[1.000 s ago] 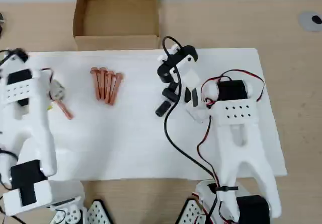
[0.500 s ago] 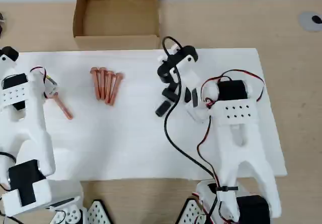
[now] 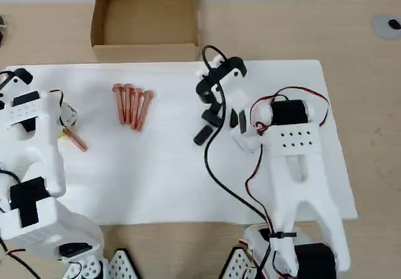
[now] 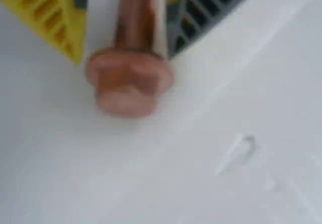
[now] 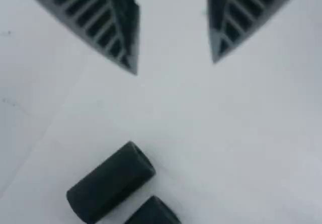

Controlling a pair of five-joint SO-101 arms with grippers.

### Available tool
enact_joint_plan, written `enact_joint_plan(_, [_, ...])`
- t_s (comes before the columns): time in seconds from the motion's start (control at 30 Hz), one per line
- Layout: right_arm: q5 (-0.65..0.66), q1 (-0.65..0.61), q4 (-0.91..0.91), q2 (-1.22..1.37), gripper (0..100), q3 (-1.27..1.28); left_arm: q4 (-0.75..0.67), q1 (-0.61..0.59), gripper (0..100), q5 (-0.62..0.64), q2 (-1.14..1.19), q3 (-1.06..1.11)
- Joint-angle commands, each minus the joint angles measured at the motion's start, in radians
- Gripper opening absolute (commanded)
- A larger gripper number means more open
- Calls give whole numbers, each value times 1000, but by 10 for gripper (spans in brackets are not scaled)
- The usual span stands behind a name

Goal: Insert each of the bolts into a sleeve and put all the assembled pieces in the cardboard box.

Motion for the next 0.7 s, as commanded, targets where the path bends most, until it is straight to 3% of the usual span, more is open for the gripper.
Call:
enact_joint_plan(0.0, [-6, -18, 5, -2, 133, -19, -6, -5, 127, 5, -2, -48])
enact_joint_plan(0.5, [-6, -22, 35, -7, 133, -30, 32, -3, 127, -25, 1, -46])
enact_joint_plan(0.67, [-8, -108, 120, -107, 132, -48, 34, 14, 125, -29, 2, -43])
